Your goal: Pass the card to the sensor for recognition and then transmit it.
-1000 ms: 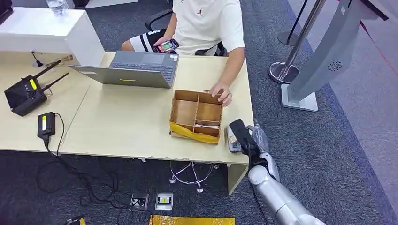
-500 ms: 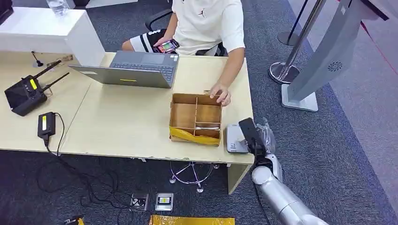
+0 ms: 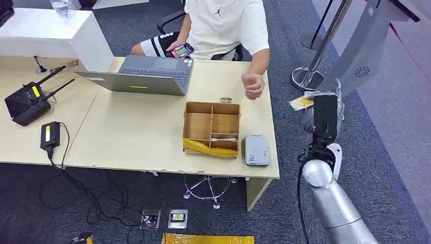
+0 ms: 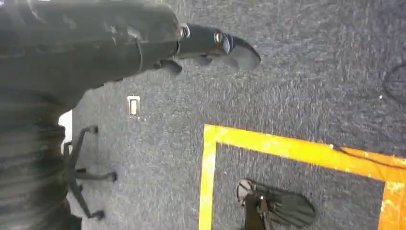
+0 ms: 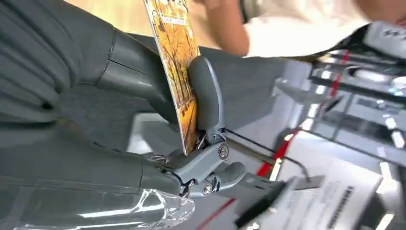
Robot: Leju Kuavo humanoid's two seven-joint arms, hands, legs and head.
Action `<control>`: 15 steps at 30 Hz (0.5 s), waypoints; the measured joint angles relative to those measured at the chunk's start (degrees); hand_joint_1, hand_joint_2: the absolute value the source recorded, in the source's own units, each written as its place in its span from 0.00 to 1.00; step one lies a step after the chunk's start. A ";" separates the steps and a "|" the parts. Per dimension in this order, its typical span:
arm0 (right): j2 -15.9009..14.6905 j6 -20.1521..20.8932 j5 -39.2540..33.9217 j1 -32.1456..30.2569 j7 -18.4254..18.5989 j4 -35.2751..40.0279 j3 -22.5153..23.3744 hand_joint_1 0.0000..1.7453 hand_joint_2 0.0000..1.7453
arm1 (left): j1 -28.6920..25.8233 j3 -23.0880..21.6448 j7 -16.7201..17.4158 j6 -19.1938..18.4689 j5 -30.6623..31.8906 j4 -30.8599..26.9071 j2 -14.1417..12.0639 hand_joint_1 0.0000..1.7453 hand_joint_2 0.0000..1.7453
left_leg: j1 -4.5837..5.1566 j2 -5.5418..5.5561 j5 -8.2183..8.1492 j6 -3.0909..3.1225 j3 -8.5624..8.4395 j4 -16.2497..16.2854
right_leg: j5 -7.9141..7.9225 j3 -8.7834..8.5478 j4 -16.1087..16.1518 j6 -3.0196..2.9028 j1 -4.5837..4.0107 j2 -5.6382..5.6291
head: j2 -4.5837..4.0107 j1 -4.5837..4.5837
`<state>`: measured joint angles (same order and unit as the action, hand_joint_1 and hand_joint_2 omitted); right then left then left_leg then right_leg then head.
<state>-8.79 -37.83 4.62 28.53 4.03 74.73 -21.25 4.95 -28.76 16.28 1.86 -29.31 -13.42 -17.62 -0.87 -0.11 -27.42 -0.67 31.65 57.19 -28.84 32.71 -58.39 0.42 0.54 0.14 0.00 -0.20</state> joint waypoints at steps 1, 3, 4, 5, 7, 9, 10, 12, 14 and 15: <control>-0.09 0.39 1.88 0.83 0.85 0.81 -0.72 1.00 1.00 | 0.04 -0.18 -0.26 -0.13 0.18 0.00 -0.04 0.00 1.00 | 0.00 -0.01 0.00 0.00 -0.01 0.00 | 0.01 -0.01 0.00 0.01 0.00 -0.01 | 0.00 0.00; -0.11 2.47 5.88 2.98 2.91 1.22 -2.34 1.00 1.00 | 0.18 -0.70 -0.76 -0.35 0.63 -0.02 -0.13 0.00 1.00 | 0.00 -0.02 0.01 -0.01 -0.01 0.00 | 0.02 0.00 -0.01 0.01 0.00 -0.02 | 0.00 0.00; -0.07 4.10 7.44 4.17 3.78 1.09 -3.47 1.00 1.00 | 0.28 -0.94 -0.94 -0.54 0.85 -0.02 -0.15 0.00 1.00 | 0.00 0.00 0.02 0.00 0.00 -0.01 | 0.02 -0.02 -0.02 0.01 0.00 -0.01 | 0.00 0.00; 0.02 5.60 8.41 5.53 4.41 0.71 -4.53 1.00 1.00 | 0.33 -1.27 -1.16 -0.70 1.12 -0.02 -0.17 0.00 1.00 | 0.00 0.02 0.02 0.01 0.02 -0.01 | 0.02 -0.02 -0.03 0.01 0.00 -0.01 | 0.00 -0.02; 0.83 8.57 9.70 8.58 5.33 -1.32 -6.73 1.00 1.00 | 0.38 -1.70 -1.44 -0.92 1.33 -0.02 -0.17 0.00 1.00 | 0.00 0.03 0.04 0.01 0.05 -0.01 | 0.03 -0.01 -0.06 0.00 0.00 0.01 | 0.00 -0.02; 2.14 12.19 10.63 11.67 6.18 -4.28 -8.65 1.00 1.00 | 0.45 -2.07 -1.55 -1.18 1.66 -0.02 -0.17 0.00 1.00 | 0.00 0.03 0.06 0.00 0.06 -0.01 | 0.03 0.01 -0.10 0.00 0.00 0.01 | 0.00 0.00; 3.08 13.79 11.68 13.47 6.55 -6.62 -10.03 1.00 1.00 | 0.53 -2.32 -1.77 -1.27 1.79 -0.02 -0.20 0.00 1.00 | 0.00 0.04 0.06 0.00 0.06 -0.01 | 0.03 0.03 -0.11 0.00 0.00 0.01 | 0.00 -0.02; 5.18 14.71 13.82 16.71 7.08 -11.54 -12.93 1.00 1.00 | 0.75 -2.91 -2.08 -1.38 2.07 -0.02 -0.26 0.00 1.00 | -0.01 0.05 0.09 -0.03 0.07 -0.01 | 0.02 0.06 -0.12 -0.01 -0.02 0.03 | 0.00 0.00; 7.05 14.97 15.15 18.76 7.75 -15.91 -15.00 1.00 1.00 | 0.80 -3.26 -2.55 -1.55 2.51 -0.02 -0.33 0.00 1.00 | -0.02 0.14 0.09 -0.04 0.09 0.00 | 0.01 0.06 -0.12 -0.02 -0.04 0.11 | 0.00 -0.02; 7.89 14.99 15.77 19.52 8.08 -17.90 -15.76 1.00 1.00 | 0.80 -3.41 -2.77 -1.75 2.84 -0.02 -0.33 0.00 1.00 | -0.02 0.19 0.09 -0.04 0.11 0.00 | 0.01 0.07 -0.12 -0.02 -0.04 0.16 | 0.00 0.00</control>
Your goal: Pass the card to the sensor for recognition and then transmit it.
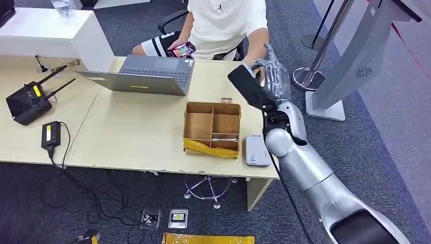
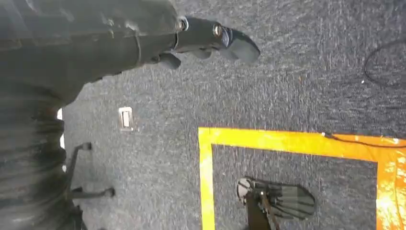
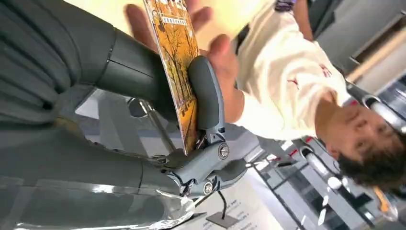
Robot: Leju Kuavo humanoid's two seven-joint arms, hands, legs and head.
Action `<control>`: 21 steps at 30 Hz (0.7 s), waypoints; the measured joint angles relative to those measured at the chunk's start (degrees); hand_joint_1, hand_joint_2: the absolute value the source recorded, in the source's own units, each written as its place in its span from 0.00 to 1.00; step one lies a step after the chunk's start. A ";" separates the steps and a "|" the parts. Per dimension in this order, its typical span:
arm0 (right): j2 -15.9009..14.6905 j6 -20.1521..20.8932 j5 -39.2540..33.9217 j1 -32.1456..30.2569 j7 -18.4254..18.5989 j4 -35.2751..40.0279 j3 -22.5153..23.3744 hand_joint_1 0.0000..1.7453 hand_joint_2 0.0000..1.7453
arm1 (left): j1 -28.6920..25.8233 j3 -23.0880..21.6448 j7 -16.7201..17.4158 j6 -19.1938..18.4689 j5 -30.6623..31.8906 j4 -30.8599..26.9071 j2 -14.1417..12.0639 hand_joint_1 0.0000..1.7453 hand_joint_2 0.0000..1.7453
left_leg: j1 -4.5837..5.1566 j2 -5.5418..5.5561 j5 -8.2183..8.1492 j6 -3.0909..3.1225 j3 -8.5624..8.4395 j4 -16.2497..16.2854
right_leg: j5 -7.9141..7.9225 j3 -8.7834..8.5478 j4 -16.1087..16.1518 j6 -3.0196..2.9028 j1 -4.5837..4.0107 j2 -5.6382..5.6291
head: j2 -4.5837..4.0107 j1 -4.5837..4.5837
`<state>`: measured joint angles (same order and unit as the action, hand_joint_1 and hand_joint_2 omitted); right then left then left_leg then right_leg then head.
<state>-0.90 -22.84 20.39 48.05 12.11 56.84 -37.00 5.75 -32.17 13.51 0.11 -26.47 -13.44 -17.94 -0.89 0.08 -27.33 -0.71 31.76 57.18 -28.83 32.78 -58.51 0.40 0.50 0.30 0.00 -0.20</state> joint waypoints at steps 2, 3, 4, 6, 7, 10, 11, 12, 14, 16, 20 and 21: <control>1.14 -0.13 1.66 1.31 0.77 -3.26 -1.40 1.00 1.00 | -0.04 -0.50 -0.59 -0.09 0.40 0.02 -0.04 0.00 1.00 | 0.00 0.03 0.00 0.00 0.05 0.00 | -0.01 0.02 0.00 -0.01 0.00 0.02 | 0.00 0.00; 1.60 -0.22 2.45 2.02 1.16 -5.04 -2.13 1.00 1.00 | -0.03 -0.81 -0.92 -0.09 0.70 0.00 -0.07 0.00 1.00 | 0.00 0.03 0.00 0.00 0.05 0.00 | -0.01 0.03 0.00 -0.01 0.01 0.01 | 0.00 -0.02; 2.08 -0.35 2.98 2.58 1.56 -6.94 -2.76 1.00 1.00 | -0.02 -0.97 -1.09 -0.02 0.81 0.00 -0.07 0.00 1.00 | 0.01 0.03 0.00 0.00 0.05 0.00 | -0.01 0.02 0.01 -0.01 0.01 0.00 | 0.00 0.00; 2.82 -0.81 4.18 3.31 2.43 -9.56 -3.37 1.00 1.00 | -0.01 -1.32 -1.51 0.06 1.25 0.00 -0.07 0.00 1.00 | 0.01 0.03 0.00 0.00 0.04 0.01 | -0.01 0.02 0.02 -0.01 0.02 0.00 | 0.00 0.00; 3.04 -1.24 5.24 3.54 3.02 -10.84 -3.69 1.00 1.00 | -0.02 -1.49 -1.68 0.06 1.51 0.02 -0.07 0.00 1.00 | 0.02 0.03 0.00 0.00 0.04 0.01 | -0.01 0.02 0.03 -0.01 0.03 0.01 | 0.00 -0.02; 3.04 -2.47 7.95 4.08 4.20 -13.71 -4.55 1.00 1.00 | -0.05 -2.23 -2.05 -0.09 2.14 0.02 -0.09 0.00 1.00 | 0.03 0.05 0.00 0.01 0.03 0.02 | 0.00 0.01 0.04 0.00 0.05 0.04 | 0.00 -0.02; 3.04 -3.08 8.91 4.18 4.83 -14.47 -4.77 1.00 1.00 | -0.05 -2.34 -2.17 -0.22 2.56 0.02 -0.07 0.00 1.00 | 0.04 0.04 0.00 0.01 0.03 0.02 | 0.00 0.01 0.05 0.01 0.05 0.02 | 0.00 -0.02; 2.91 -3.78 9.88 4.23 5.36 -15.30 -4.87 1.00 1.00 | -0.03 -2.67 -2.23 -0.42 2.82 0.02 -0.09 0.00 1.00 | 0.04 0.04 0.00 0.01 0.01 0.03 | 0.01 0.02 0.05 0.01 0.05 0.01 | 0.00 -0.02; 2.43 -4.76 11.58 4.23 6.45 -16.51 -5.05 1.00 1.00 | 0.00 -3.28 -2.34 -0.66 3.37 0.04 -0.09 0.00 1.00 | 0.05 0.03 0.00 0.01 0.00 0.05 | 0.01 0.03 0.05 0.02 0.06 0.00 | 0.00 -0.02; 1.49 -5.55 13.03 4.23 7.35 -17.04 -5.12 0.95 1.00 | 0.11 -3.81 -2.34 -0.74 3.87 0.07 -0.07 0.00 1.00 | 0.04 0.03 0.00 0.01 0.00 0.06 | 0.01 0.04 0.05 0.02 0.06 -0.01 | 0.00 -0.02; -0.24 -6.84 15.30 3.93 8.40 -17.30 -4.72 0.00 1.00 | 0.51 -4.55 -2.34 -0.59 4.33 0.09 -0.09 0.00 1.00 | 0.04 0.01 0.00 0.01 -0.01 0.06 | 0.02 0.04 0.04 0.02 0.06 -0.06 | 0.00 0.00; -0.24 -6.84 15.30 3.93 8.40 -17.30 -4.72 0.00 1.00 | 0.51 -4.55 -2.34 -0.59 4.33 0.09 -0.09 0.00 1.00 | 0.04 0.01 0.00 0.01 -0.01 0.06 | 0.02 0.04 0.04 0.02 0.06 -0.06 | 0.00 0.00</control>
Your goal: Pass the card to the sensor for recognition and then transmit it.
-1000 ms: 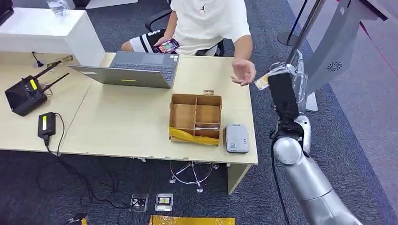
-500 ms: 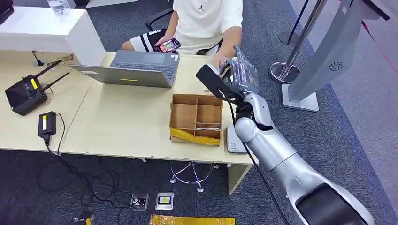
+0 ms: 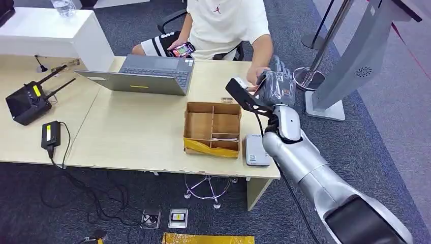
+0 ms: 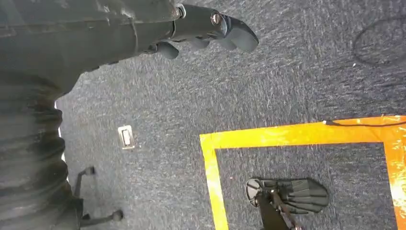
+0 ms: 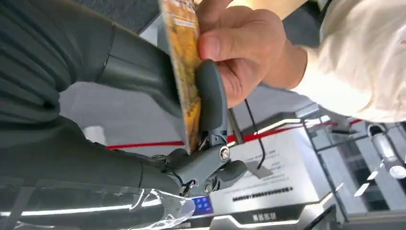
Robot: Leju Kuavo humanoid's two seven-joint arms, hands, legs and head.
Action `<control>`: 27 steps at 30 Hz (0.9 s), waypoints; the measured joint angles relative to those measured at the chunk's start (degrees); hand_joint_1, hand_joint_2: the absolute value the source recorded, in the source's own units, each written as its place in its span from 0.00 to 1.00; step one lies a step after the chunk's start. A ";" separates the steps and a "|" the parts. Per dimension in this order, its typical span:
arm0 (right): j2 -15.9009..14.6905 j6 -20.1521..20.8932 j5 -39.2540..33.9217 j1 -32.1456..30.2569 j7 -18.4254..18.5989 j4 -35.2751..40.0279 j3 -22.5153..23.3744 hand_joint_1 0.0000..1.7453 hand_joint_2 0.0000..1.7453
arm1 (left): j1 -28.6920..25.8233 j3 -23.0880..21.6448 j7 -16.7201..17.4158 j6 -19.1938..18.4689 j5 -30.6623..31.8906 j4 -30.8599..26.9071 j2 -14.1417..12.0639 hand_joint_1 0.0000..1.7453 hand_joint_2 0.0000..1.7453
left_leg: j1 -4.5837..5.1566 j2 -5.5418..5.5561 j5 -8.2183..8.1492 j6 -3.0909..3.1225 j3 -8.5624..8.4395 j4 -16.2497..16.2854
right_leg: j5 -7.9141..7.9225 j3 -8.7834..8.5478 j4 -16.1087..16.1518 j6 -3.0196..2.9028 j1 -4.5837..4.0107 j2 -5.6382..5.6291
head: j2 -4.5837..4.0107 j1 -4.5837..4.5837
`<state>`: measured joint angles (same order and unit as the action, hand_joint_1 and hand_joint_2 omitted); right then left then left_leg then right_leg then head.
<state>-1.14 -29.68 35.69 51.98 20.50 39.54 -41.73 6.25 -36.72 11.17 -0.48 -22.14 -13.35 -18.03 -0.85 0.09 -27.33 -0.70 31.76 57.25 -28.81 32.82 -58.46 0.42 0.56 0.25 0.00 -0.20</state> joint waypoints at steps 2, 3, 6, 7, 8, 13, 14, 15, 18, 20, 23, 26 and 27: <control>0.00 0.00 0.00 0.00 0.00 0.00 0.00 0.00 1.00 | 0.00 0.00 0.00 0.00 0.00 0.00 0.00 0.00 1.00 | 0.00 0.00 0.00 0.00 0.00 0.00 | 0.00 0.00 0.00 0.00 0.00 0.00 | 0.00 0.00; 0.00 0.00 0.00 -0.01 0.00 0.00 0.00 0.00 1.00 | 0.01 0.00 0.00 0.00 0.00 0.00 0.00 0.00 1.00 | 0.00 0.00 0.00 0.00 0.00 0.00 | 0.00 0.00 0.00 0.00 0.00 0.00 | 0.00 0.00; -1.40 -0.70 2.18 -0.72 -0.92 0.87 1.09 0.00 1.00 | 0.32 -0.63 0.00 0.31 0.11 0.00 0.02 0.00 1.00 | -0.01 -0.11 0.00 0.00 -0.01 0.00 | 0.00 0.02 -0.01 0.00 -0.01 -0.05 | 0.00 -0.02; -2.10 -1.97 5.39 -1.93 -2.25 3.56 1.86 0.00 1.00 | 0.32 -0.90 -0.11 0.46 0.09 0.00 0.02 0.00 1.00 | -0.02 -0.14 0.00 0.00 -0.01 -0.01 | 0.00 0.02 -0.01 0.00 -0.01 -0.07 | 0.00 0.00; -2.71 -0.91 7.92 -4.46 -5.03 10.39 3.15 0.00 1.00 | 0.13 -1.01 -0.57 0.48 -0.31 0.00 0.02 0.00 1.00 | -0.03 -0.12 0.00 0.00 -0.02 -0.01 | 0.00 0.01 -0.03 -0.01 -0.04 -0.08 | 0.00 -0.04; -3.35 7.61 10.10 -11.31 -6.67 29.48 3.41 0.00 1.00 | -0.34 -1.03 -1.03 0.61 -1.92 0.02 -0.07 0.00 1.00 | -0.04 -0.12 -0.01 -0.01 -0.02 -0.03 | -0.02 0.01 -0.02 -0.01 -0.05 -0.06 | 0.00 0.00; -3.48 9.03 10.89 -12.39 -6.78 32.54 3.24 0.00 1.00 | -0.38 -1.01 -1.03 0.61 -2.27 0.04 -0.09 0.00 1.00 | -0.04 -0.11 -0.01 -0.02 -0.01 -0.03 | -0.02 0.01 -0.02 -0.01 -0.05 -0.05 | 0.00 -0.02; -3.70 11.04 12.14 -13.62 -6.93 36.16 2.93 0.00 1.00 | -0.45 -0.98 -1.03 0.63 -2.84 0.04 -0.13 0.00 1.00 | -0.03 -0.11 -0.02 -0.02 0.00 -0.04 | -0.03 0.01 -0.02 -0.02 -0.05 -0.06 | 0.00 -0.02; -4.13 17.98 19.29 -16.68 -6.91 43.96 0.43 0.00 1.00 | -0.46 -0.79 -0.96 0.81 -4.37 0.07 -0.26 0.00 1.00 | -0.03 -0.15 -0.03 -0.03 -0.02 -0.05 | -0.03 0.01 -0.02 -0.02 -0.04 -0.07 | 0.00 0.00; -4.20 22.46 22.10 -18.43 -6.97 47.17 -1.73 0.00 1.00 | -0.45 -0.66 -0.70 1.03 -5.07 0.09 -0.26 0.00 1.00 | -0.03 -0.14 -0.03 -0.03 -0.01 -0.05 | -0.03 0.00 -0.01 -0.02 -0.04 -0.07 | 0.00 -0.02; -4.07 27.54 23.59 -20.66 -6.97 49.35 -5.66 0.00 1.00 | -0.46 -0.13 -0.28 1.18 -5.88 0.13 -0.26 0.00 1.00 | -0.03 -0.12 -0.03 -0.04 0.00 -0.05 | -0.03 -0.01 -0.01 -0.02 -0.04 -0.05 | 0.00 -0.02; -3.28 27.17 27.70 -21.93 -7.56 48.78 -8.75 0.00 1.00 | -0.46 0.24 0.31 1.51 -6.32 0.15 -0.24 0.00 1.00 | -0.04 -0.09 -0.03 -0.04 0.01 -0.06 | -0.02 -0.01 -0.02 -0.02 -0.05 -0.06 | 0.00 0.00; -2.91 26.75 27.98 -22.17 -7.87 48.22 -9.55 0.00 1.00 | -0.45 0.37 0.48 1.53 -6.49 0.15 -0.20 0.00 1.00 | -0.04 -0.10 -0.03 -0.04 0.01 -0.06 | -0.03 0.00 -0.02 -0.02 -0.05 -0.06 | 0.00 -0.02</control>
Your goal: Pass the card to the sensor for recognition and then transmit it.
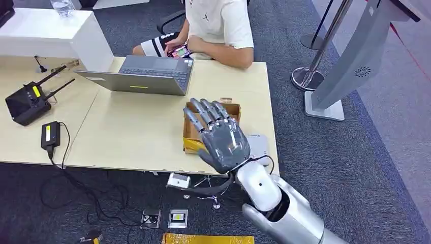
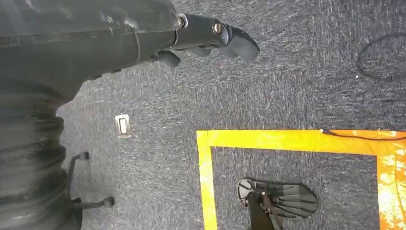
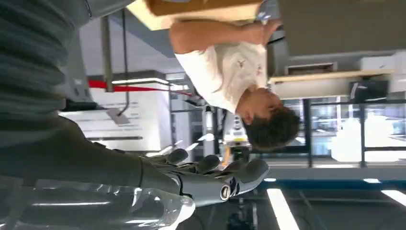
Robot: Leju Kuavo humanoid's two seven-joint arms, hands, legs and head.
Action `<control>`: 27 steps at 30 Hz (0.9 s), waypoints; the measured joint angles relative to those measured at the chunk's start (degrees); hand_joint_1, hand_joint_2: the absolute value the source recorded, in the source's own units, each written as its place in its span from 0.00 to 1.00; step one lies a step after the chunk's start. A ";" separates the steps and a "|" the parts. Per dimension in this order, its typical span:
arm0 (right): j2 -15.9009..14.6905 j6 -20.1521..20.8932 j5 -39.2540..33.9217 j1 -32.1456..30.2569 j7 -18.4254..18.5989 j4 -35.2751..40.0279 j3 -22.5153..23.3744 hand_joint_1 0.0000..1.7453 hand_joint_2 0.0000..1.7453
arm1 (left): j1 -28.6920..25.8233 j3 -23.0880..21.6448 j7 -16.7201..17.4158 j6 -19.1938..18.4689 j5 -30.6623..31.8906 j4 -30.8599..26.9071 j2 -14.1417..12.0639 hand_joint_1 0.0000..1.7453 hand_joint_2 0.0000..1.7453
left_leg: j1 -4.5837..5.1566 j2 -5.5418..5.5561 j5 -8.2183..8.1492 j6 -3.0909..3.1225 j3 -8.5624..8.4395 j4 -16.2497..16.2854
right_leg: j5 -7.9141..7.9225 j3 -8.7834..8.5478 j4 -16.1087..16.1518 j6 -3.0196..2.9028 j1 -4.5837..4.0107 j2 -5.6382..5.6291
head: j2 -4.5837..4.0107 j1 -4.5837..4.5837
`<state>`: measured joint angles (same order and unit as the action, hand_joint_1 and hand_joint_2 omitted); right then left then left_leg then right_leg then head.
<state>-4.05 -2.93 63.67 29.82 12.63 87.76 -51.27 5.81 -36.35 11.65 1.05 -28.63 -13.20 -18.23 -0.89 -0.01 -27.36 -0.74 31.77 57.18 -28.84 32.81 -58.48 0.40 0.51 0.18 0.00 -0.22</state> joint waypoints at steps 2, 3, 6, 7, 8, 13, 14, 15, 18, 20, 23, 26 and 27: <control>1.08 -1.10 0.64 -0.46 -0.39 -2.46 -1.65 0.00 1.00 | 0.02 0.42 0.31 0.02 -0.11 0.00 0.02 0.00 1.00 | -0.01 0.01 0.00 0.00 0.00 0.00 | 0.00 0.00 -0.01 0.00 -0.01 0.00 | 0.00 0.00; 1.47 -1.75 1.14 -0.46 -0.35 -3.56 -2.17 0.00 1.00 | 0.01 0.50 0.35 0.02 -0.11 0.00 0.02 0.00 1.00 | -0.01 0.01 0.00 0.00 0.00 0.00 | 0.00 0.00 -0.01 -0.01 -0.01 0.01 | 0.00 0.00; 2.89 -4.57 1.22 -0.34 0.04 -8.54 -3.33 0.00 1.00 | 0.01 0.70 0.37 -0.13 0.46 0.00 0.02 0.00 1.00 | -0.01 0.02 0.00 0.00 0.01 0.00 | 0.00 -0.01 0.00 -0.01 -0.01 0.01 | 0.00 0.02; 3.28 -5.51 0.98 -0.20 0.04 -10.20 -3.55 0.00 1.00 | 0.02 0.70 0.35 -0.26 0.63 0.00 0.02 0.00 1.00 | -0.01 0.02 0.00 0.00 0.01 0.00 | 0.00 0.00 0.00 -0.01 0.00 0.01 | 0.00 0.00; 3.57 -6.32 0.65 -0.12 0.13 -11.75 -3.72 0.00 1.00 | 0.03 0.70 0.35 -0.39 0.94 0.00 0.02 0.00 1.00 | 0.00 0.03 0.00 0.00 0.01 0.00 | 0.00 0.00 0.00 -0.01 0.00 0.01 | 0.00 0.02; 4.40 -9.44 1.42 0.35 1.18 -18.08 -3.85 0.00 1.00 | 0.00 0.70 0.20 -0.68 1.88 0.02 0.00 0.00 1.00 | 0.00 0.03 0.00 0.00 0.01 0.01 | 0.00 0.00 0.00 0.00 0.01 0.02 | 0.00 -0.02; 4.46 -9.95 2.07 0.47 1.29 -18.92 -3.87 0.00 1.00 | -0.01 0.70 0.20 -0.83 1.99 0.02 0.00 0.00 1.00 | 0.00 0.03 0.00 0.00 0.02 0.01 | 0.00 0.00 0.00 0.00 0.01 0.01 | 0.00 0.00; 4.55 -10.45 2.54 0.63 1.44 -19.74 -3.87 0.00 1.00 | -0.01 0.68 0.20 -1.03 2.08 0.02 0.00 0.00 1.00 | 0.00 0.03 0.00 0.00 0.02 0.01 | 0.00 0.00 0.00 0.00 0.01 0.01 | 0.00 0.00; 5.36 -11.58 4.00 1.17 1.83 -22.17 -3.87 0.00 1.00 | 0.00 0.68 0.22 -1.05 1.79 0.02 0.00 0.00 1.00 | 0.00 0.02 0.00 0.00 0.01 0.01 | 0.00 0.01 0.00 -0.01 0.00 0.01 | 0.00 0.00; 5.97 -12.20 3.96 1.36 1.88 -23.70 -3.83 0.00 1.00 | 0.00 0.68 0.26 -1.03 1.64 0.02 0.00 0.00 1.00 | 0.00 0.03 0.00 0.00 0.01 0.00 | -0.01 0.01 0.00 -0.01 0.00 0.01 | 0.00 0.00; 6.84 -13.29 3.69 1.77 2.05 -25.95 -3.78 0.00 1.00 | -0.01 0.70 0.37 -1.01 1.62 0.02 0.02 0.00 1.00 | -0.01 0.02 0.00 0.00 0.01 0.00 | -0.01 0.01 0.00 -0.01 -0.01 0.01 | 0.00 0.00; 7.48 -13.66 3.43 2.34 2.64 -28.26 -3.68 0.00 1.00 | -0.01 0.70 0.37 -1.03 1.70 0.02 0.02 0.00 1.00 | -0.01 0.02 0.00 0.00 0.00 0.00 | -0.01 0.00 0.00 -0.01 -0.01 0.01 | 0.00 0.00; 7.61 -13.71 3.21 2.37 2.88 -28.83 -3.63 0.00 1.00 | -0.04 0.70 0.37 -1.05 1.77 0.02 0.02 0.00 1.00 | -0.01 0.03 0.01 0.00 0.01 0.00 | -0.01 0.00 0.00 -0.01 -0.01 0.01 | 0.00 0.00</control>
<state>3.56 -16.63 66.88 32.19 15.52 58.93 -54.90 5.77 -35.65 12.02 0.00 -26.86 -13.18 -18.21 -0.89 0.02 -27.36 -0.74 31.77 57.18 -28.85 32.81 -58.48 0.39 0.51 0.20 0.00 -0.22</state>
